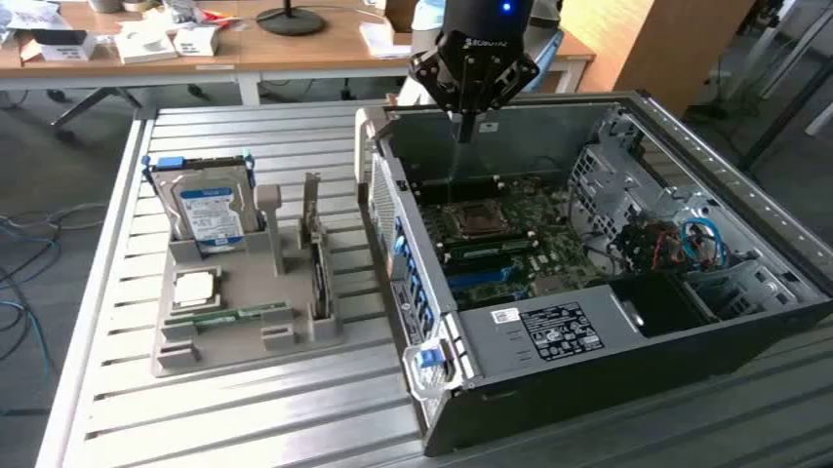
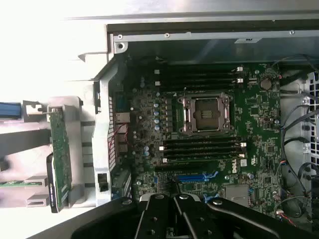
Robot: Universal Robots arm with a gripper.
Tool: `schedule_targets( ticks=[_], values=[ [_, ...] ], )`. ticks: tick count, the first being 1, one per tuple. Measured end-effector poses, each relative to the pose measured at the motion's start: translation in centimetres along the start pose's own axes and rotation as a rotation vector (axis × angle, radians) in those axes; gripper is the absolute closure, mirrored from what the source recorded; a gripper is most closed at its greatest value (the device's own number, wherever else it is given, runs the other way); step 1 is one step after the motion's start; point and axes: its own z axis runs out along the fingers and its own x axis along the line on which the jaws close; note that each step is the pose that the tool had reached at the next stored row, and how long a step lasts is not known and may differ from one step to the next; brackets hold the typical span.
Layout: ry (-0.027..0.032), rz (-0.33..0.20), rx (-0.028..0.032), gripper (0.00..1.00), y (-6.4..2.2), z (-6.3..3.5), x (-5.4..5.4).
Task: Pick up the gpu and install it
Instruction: 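Reach for the gpu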
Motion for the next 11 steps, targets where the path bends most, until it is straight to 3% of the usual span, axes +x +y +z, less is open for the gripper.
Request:
schedule_targets(
  ticks=[11],
  values=[
    [0.0,0.0,-0.0001,0.89,0.0,0.0,0.01]
  ],
)
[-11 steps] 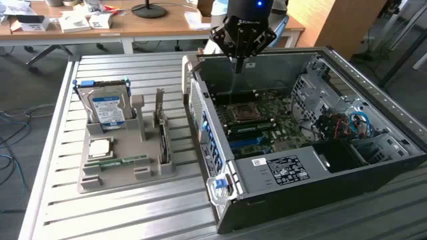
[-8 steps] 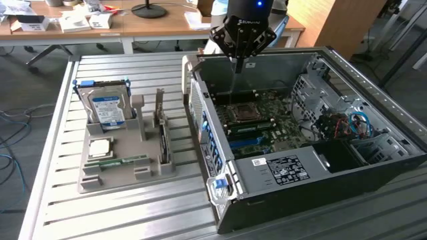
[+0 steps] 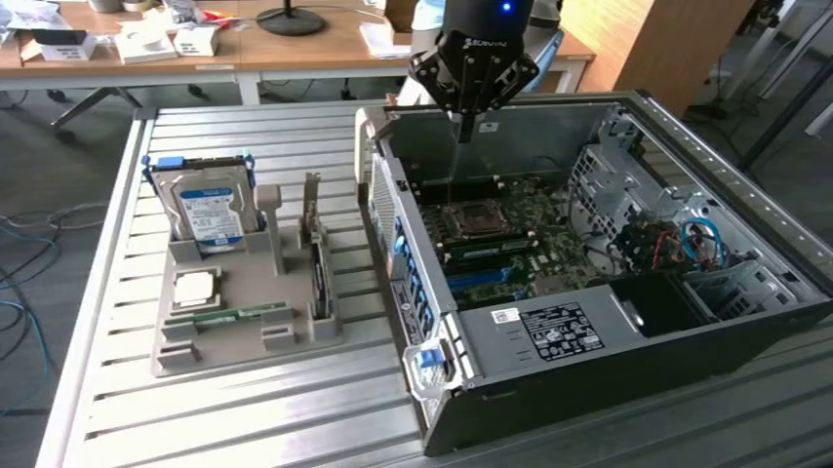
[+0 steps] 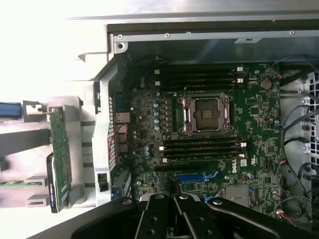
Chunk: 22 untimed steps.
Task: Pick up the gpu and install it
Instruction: 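Reach for the gpu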
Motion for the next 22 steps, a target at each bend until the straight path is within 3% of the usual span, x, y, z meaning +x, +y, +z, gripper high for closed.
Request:
schedule_targets(
  ticks=[22],
  values=[
    [0.0,0.0,0.0,0.89,-0.2,0.05,2.6]
  ],
)
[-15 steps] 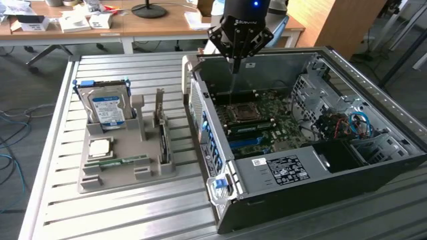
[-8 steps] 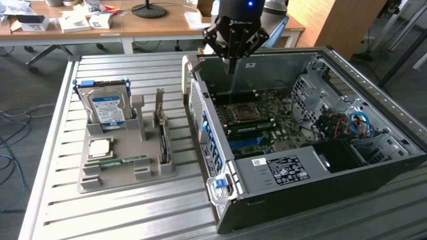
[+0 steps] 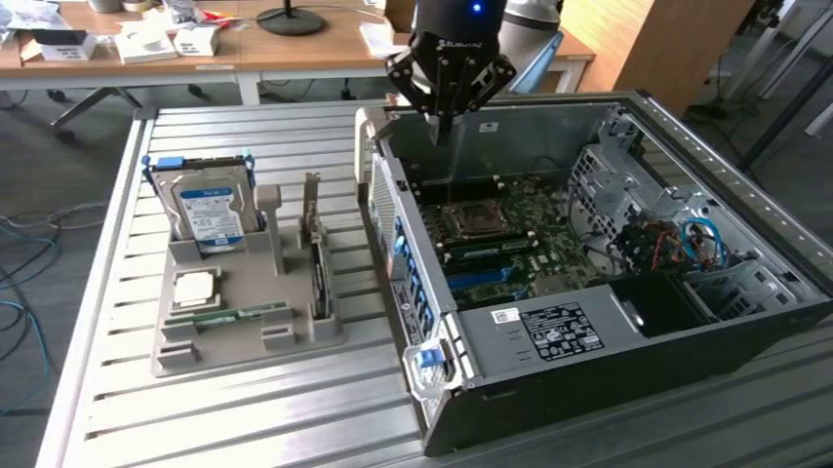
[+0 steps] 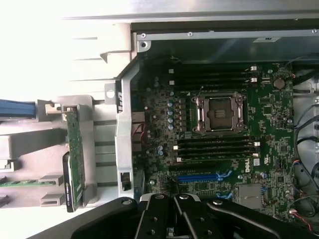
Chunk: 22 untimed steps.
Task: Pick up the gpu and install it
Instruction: 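Reach for the gpu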
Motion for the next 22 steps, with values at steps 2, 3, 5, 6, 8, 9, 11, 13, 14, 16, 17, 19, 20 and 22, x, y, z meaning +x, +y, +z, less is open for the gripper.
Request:
schedule_targets(
  ticks=[2,3,5,6,8,9,11,13,14,16,17,19,20,22],
  values=[
    [0.0001,0.0,0.0001,0.89,-0.02,0.01,0.3],
    [0.0,0.0,0.0001,0.89,-0.04,0.01,0.5],
    [0.0,0.0,0.0001,0.89,-0.06,0.03,0.8],
    [0.0001,0.0,0.0001,0.89,-0.08,0.03,1.0],
    [0.0,0.0,0.0001,0.89,-0.1,0.05,1.3],
    [0.0,0.0,0.0001,0.89,-0.11,0.05,1.5],
    [0.0,0.0,0.0,0.89,-0.13,0.07,1.8],
    [0.0,0.0,0.0,0.89,-0.15,0.09,2.0],
    [0.0,0.0,0.0,0.89,-0.16,0.1,2.1],
    [0.0,0.0,0.0001,0.89,-0.18,0.11,2.3],
    [0.0,0.0,0.0,0.89,-0.19,0.13,2.4],
    [0.0,0.0,0.0,0.89,-0.2,0.14,2.7],
    [0.0,0.0,0.0,0.89,-0.21,0.15,2.8],
    [0.0001,0.0,0.0,0.89,-0.23,0.17,3.0]
  ],
)
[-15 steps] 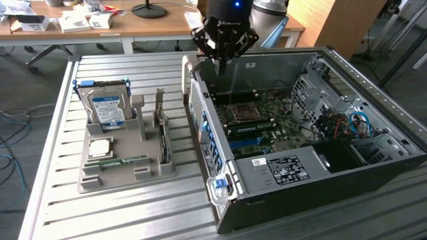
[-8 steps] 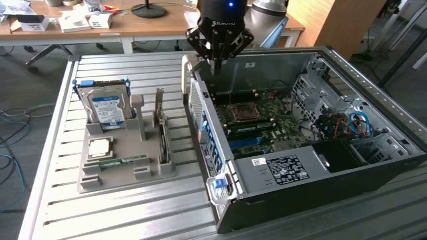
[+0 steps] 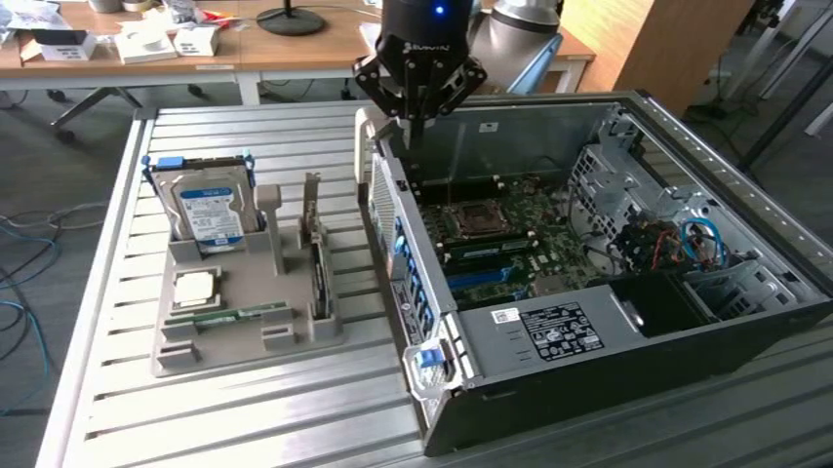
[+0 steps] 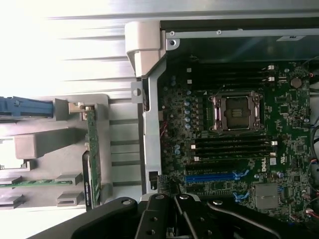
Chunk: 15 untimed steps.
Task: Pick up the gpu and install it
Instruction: 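Reach for the gpu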
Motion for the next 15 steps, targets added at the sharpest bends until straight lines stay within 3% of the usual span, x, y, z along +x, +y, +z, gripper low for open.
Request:
schedule_targets(
  ticks=[15],
  values=[
    [0.0,0.0,0.0,0.89,-0.14,0.12,2.0]
  ],
)
